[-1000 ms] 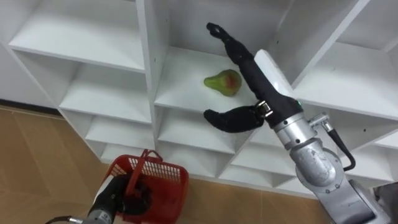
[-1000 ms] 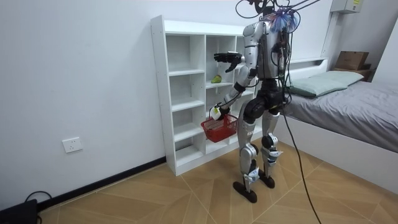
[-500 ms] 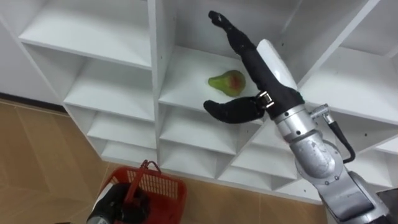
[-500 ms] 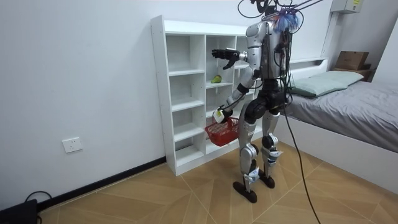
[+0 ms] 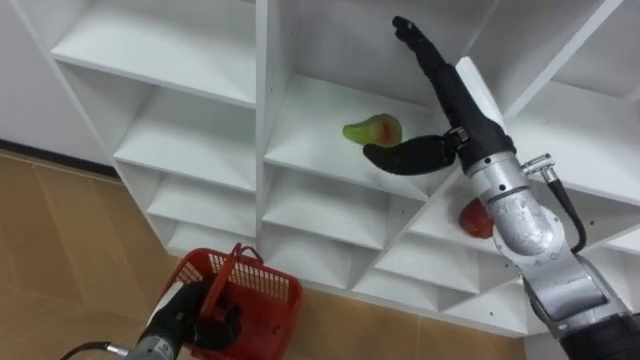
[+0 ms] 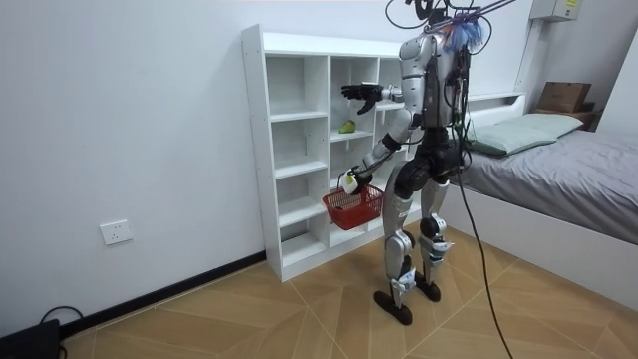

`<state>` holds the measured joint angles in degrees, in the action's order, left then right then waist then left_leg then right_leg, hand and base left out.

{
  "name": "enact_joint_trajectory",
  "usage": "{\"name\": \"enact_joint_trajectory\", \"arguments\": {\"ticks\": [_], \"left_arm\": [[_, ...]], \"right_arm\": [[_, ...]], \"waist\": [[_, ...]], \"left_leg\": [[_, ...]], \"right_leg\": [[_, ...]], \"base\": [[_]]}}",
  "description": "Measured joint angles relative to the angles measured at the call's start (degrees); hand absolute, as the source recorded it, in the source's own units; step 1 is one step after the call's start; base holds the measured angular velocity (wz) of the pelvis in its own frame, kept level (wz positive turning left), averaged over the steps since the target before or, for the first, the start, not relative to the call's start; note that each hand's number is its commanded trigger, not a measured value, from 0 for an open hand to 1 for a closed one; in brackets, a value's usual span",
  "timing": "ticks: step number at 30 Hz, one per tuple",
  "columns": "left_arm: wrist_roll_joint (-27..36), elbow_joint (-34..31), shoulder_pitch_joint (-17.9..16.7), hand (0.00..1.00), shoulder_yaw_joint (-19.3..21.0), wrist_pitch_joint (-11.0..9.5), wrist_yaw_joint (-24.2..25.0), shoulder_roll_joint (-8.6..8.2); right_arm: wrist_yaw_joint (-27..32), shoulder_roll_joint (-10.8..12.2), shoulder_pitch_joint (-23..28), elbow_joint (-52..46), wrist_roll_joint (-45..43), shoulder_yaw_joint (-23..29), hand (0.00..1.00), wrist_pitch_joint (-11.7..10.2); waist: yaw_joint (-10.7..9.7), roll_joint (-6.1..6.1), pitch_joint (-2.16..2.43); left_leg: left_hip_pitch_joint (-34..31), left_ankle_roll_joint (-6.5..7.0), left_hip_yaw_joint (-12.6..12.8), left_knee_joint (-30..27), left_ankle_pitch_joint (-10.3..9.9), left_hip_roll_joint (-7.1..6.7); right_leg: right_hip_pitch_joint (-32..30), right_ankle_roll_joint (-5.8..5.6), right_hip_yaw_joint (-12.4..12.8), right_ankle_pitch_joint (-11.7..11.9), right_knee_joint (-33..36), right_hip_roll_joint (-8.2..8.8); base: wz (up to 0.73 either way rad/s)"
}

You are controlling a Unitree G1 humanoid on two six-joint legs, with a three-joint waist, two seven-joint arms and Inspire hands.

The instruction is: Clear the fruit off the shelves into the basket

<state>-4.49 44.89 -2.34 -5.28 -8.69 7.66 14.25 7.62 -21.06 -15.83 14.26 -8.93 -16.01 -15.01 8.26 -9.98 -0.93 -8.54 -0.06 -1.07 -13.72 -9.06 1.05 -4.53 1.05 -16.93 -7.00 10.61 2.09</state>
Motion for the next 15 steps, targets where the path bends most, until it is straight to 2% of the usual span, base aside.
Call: {"name": "enact_joint_trajectory", "arguments": {"ticks": [4,7,15], "left_arm": [[-0.23,0.0,-0.05,1.0,-0.01,0.07,-0.06,0.36],[-0.21,0.0,-0.05,1.0,0.3,0.08,-0.06,0.53],[-0.06,-0.01,0.05,1.0,0.66,0.1,0.17,0.25]], "right_arm": [[0.03,0.0,-2.14,3.9,-0.04,-0.14,0.0,0.07],[0.18,0.0,-3.68,6.32,-0.03,-0.09,0.0,0.06],[1.08,0.0,-7.27,12.19,0.17,-0.1,0.0,-0.44]], "waist": [[0.18,-1.3,-0.15],[0.19,-1.81,-0.16],[0.25,-1.11,-0.59]], "left_leg": [[-0.06,-0.01,-0.5,-0.11,0.01,-0.09],[-0.42,-0.01,-0.85,-0.25,0.01,-0.26],[-1.23,0.02,-2.07,-1.08,0.0,-0.61]], "right_leg": [[0.24,0.0,-0.31,0.0,-0.16,0.01],[0.35,0.0,-0.31,0.0,-0.71,0.0],[0.28,0.0,-0.73,0.01,-0.88,0.13]], "base": [[0.06],[0.07],[0.08]]}}
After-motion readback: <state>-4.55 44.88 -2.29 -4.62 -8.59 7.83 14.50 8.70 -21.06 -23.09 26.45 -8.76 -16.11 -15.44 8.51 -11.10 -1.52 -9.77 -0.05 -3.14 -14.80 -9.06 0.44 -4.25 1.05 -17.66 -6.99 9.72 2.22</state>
